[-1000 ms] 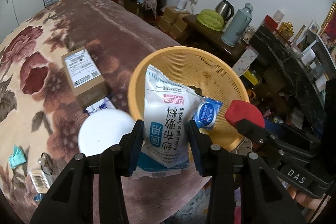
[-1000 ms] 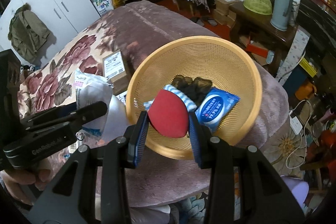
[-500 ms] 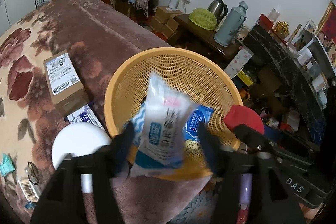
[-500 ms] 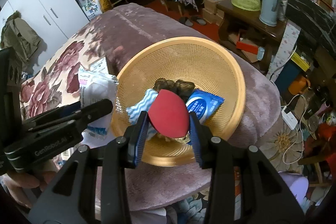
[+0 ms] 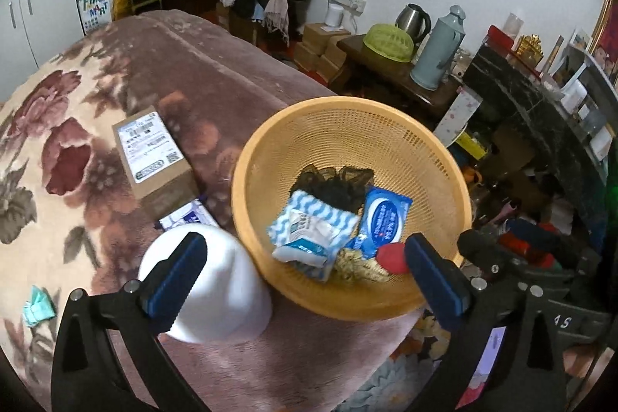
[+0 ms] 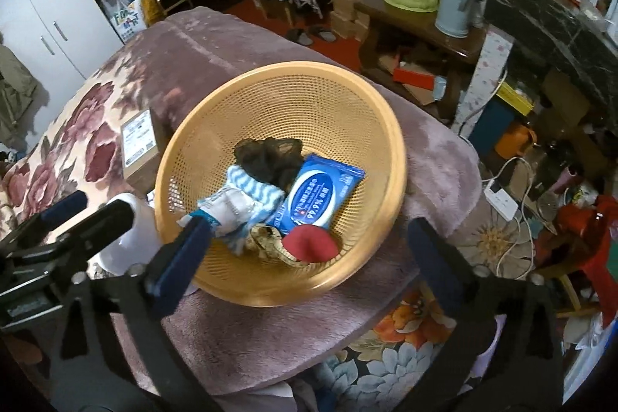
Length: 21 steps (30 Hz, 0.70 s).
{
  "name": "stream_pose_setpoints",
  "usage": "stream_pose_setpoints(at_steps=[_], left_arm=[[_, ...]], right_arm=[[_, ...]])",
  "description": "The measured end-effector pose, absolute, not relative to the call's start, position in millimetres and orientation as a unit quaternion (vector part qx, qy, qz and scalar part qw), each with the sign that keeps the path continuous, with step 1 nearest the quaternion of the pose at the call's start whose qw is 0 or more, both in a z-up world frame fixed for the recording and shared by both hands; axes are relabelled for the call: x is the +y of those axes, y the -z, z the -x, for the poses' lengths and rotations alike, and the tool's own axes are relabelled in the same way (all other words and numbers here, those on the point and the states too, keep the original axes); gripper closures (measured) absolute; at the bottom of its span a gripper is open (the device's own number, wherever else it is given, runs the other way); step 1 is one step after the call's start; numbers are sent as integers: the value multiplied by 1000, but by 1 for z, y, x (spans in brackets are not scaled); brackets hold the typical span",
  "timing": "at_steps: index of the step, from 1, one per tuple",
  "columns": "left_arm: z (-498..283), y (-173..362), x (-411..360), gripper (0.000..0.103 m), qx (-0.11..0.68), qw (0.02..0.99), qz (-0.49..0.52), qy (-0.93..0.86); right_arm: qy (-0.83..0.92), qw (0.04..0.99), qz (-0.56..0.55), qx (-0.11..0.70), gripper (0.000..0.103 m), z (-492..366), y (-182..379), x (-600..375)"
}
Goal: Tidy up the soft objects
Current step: 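Move both open tools back toward the cotton swab pack on the bed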
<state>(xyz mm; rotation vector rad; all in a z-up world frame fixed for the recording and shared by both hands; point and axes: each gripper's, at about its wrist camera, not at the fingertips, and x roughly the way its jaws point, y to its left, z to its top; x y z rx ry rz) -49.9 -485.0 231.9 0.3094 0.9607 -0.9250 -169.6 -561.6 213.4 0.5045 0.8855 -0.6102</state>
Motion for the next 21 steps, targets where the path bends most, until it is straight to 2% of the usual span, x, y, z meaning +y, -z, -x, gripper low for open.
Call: stream_pose_setpoints(at_steps=[21], left_arm=[[34, -232, -421, 1, 455, 785, -127, 400]], right_arm=[[264, 832, -213, 438, 0, 150, -216, -517]])
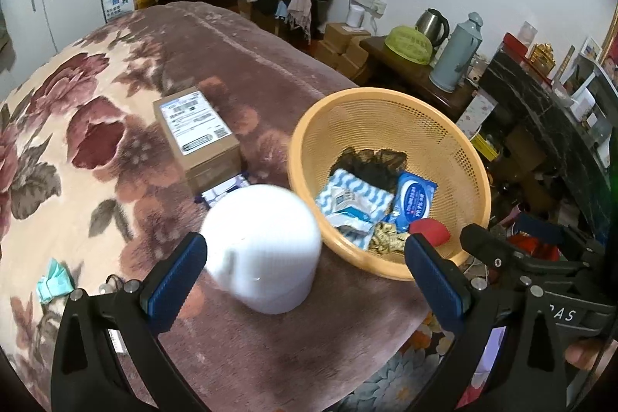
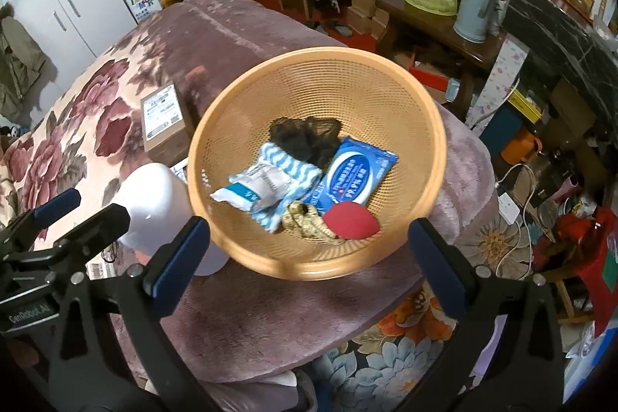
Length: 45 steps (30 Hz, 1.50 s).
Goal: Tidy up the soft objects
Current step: 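Move both open tools back toward the cotton swab pack on the bed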
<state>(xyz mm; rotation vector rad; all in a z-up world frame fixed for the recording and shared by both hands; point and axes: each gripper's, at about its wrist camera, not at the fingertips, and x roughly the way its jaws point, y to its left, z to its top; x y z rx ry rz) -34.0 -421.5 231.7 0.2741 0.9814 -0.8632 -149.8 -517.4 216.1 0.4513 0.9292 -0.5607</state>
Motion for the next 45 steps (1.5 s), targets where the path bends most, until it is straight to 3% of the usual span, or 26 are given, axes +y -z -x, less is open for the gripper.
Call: stream_pose_setpoints(at_steps=[45], left_arm=[[-22, -222, -284, 1, 473, 814, -59, 332]], right_arm=[[207, 852, -137, 460, 0, 89, -228, -413]])
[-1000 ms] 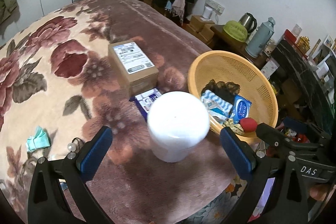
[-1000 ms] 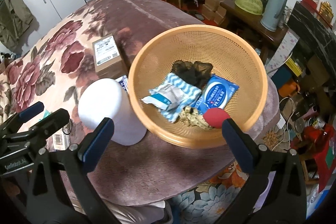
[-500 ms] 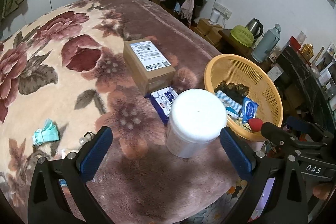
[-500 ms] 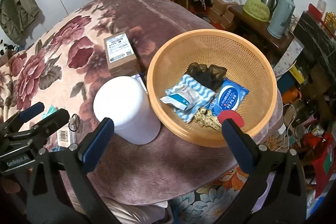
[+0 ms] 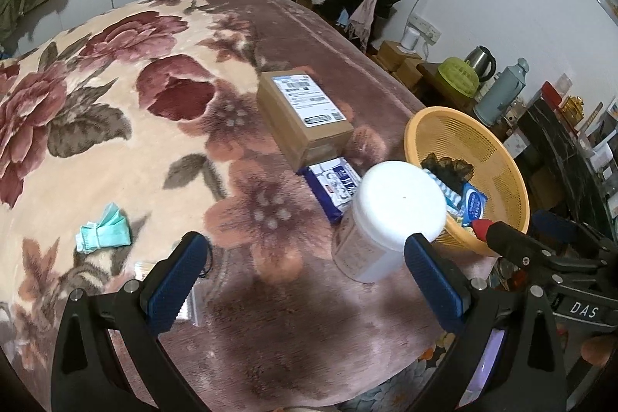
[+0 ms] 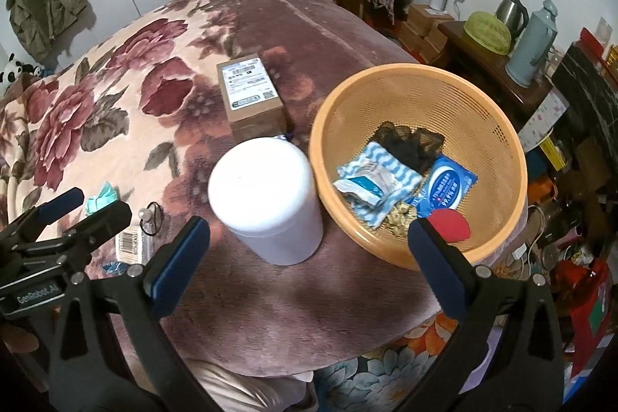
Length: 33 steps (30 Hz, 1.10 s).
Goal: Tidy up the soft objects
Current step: 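Move both open tools back toward the cotton swab pack on the bed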
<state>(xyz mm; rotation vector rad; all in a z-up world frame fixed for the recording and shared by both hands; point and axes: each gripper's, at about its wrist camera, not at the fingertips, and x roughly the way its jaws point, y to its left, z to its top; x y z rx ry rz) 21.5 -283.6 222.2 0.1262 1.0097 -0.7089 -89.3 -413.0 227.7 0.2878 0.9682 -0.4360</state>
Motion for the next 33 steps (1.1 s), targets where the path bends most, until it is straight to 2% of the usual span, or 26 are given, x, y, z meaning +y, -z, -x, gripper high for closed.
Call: stream_pose_setpoints(at_steps=[33], left_arm=[[-66, -186, -162, 1, 502, 828, -11, 251]], right_arm=[[139, 858, -75, 489, 0, 33, -214, -314]])
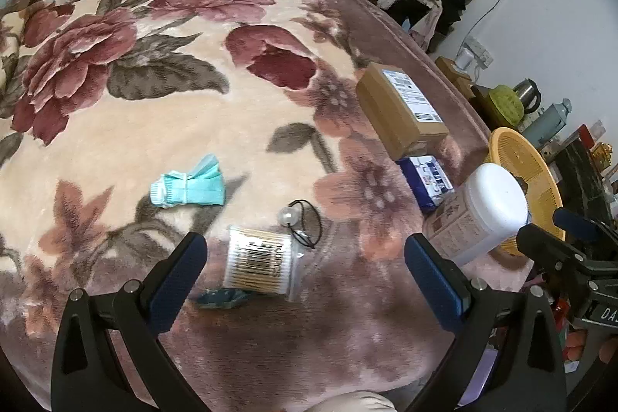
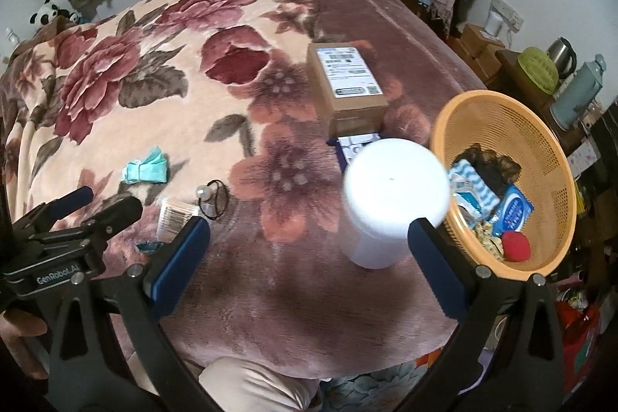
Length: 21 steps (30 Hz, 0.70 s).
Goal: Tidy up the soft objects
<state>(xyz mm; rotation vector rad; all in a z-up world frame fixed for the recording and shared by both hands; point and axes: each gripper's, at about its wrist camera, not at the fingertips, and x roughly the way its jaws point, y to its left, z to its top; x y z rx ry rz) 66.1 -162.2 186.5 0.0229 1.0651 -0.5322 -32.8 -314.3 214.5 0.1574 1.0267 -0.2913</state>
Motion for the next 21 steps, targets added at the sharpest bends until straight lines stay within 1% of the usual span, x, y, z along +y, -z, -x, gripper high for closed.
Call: stream_pose_setpoints(at_steps=[16, 21], left_arm=[[-85, -167, -118, 1, 519, 826, 10, 220], [-94, -151, -100, 1, 529, 825, 8, 199]], right_arm=[[110, 855, -55, 503, 0, 7, -201, -277], [94, 854, -49, 509, 0, -2, -193, -264]])
